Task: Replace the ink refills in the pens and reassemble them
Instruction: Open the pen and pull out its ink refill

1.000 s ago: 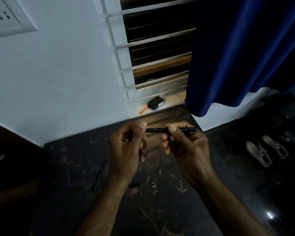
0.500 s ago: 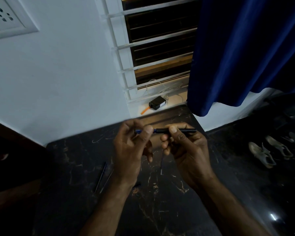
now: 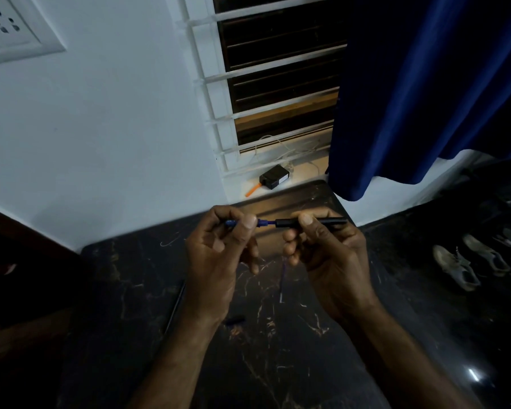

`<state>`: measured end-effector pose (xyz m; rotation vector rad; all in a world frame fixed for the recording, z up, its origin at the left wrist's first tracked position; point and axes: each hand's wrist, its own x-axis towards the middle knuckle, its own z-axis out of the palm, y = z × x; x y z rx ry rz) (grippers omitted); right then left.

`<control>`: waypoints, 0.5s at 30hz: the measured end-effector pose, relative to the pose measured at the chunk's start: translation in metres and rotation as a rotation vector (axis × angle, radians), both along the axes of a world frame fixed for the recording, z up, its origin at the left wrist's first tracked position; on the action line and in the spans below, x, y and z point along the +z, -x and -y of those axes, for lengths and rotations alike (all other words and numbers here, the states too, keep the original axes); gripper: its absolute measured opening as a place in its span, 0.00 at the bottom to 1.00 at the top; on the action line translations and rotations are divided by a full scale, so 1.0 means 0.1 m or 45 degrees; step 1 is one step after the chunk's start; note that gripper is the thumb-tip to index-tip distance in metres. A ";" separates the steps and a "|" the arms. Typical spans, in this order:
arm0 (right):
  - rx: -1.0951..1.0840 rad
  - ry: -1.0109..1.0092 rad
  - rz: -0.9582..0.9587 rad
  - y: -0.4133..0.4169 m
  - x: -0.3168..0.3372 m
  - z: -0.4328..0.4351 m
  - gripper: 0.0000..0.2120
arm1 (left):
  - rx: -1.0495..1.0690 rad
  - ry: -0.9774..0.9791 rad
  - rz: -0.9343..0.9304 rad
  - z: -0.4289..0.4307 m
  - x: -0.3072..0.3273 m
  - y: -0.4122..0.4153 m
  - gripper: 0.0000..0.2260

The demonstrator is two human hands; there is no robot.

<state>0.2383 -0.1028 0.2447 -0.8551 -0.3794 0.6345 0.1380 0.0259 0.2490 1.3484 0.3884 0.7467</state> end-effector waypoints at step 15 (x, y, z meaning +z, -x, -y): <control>0.000 -0.050 -0.146 -0.05 0.02 -0.09 0.12 | -0.003 0.237 0.100 -0.07 -0.05 0.01 0.04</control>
